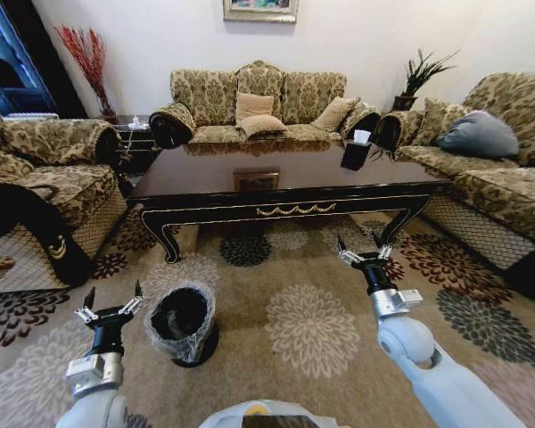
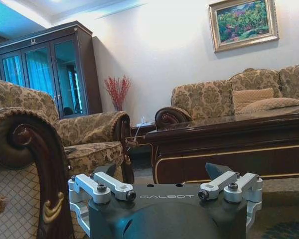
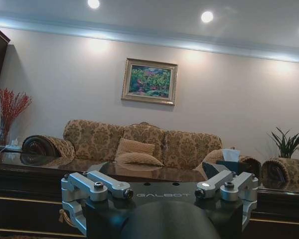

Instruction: Move to the front of the table and pick up the trash from the floor, then place it into the trash bin.

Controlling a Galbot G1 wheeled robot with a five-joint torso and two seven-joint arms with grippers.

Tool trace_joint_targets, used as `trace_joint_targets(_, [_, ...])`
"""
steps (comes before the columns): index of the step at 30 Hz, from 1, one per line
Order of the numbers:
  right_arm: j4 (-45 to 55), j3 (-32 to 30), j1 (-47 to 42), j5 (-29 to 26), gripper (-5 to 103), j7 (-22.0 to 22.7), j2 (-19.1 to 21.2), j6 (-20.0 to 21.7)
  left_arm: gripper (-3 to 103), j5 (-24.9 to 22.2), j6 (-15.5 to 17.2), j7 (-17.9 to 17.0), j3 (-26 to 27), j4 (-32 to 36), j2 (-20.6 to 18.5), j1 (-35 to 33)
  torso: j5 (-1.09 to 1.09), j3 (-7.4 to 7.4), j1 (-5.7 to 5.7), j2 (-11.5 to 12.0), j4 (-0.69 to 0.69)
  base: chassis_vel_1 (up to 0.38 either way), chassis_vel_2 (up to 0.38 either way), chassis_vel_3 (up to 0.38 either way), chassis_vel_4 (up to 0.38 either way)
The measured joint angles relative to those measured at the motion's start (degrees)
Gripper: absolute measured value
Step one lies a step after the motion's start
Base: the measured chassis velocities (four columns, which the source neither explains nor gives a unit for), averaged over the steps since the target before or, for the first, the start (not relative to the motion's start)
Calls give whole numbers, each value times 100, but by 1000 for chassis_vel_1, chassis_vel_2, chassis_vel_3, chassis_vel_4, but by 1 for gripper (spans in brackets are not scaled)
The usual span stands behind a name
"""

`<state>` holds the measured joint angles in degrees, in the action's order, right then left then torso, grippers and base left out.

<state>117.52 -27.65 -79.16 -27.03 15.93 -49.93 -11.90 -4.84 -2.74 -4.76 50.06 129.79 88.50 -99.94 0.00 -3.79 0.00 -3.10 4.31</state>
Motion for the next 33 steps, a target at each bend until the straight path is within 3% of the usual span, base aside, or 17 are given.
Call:
trace_joint_targets(14, [-14, 10, 8, 5, 100, -4, -6, -6, 100, -2, 6, 4, 4, 0, 0, 0, 0, -1, 0, 1, 1, 75, -68, -71, 67])
trace_joint_targets(33, [-19, 16, 13, 6, 100, -4, -8, -11, 100, -3, 8, 4, 6, 7, 0, 0, 1, 1, -1, 0, 0, 293, -297, -291, 292])
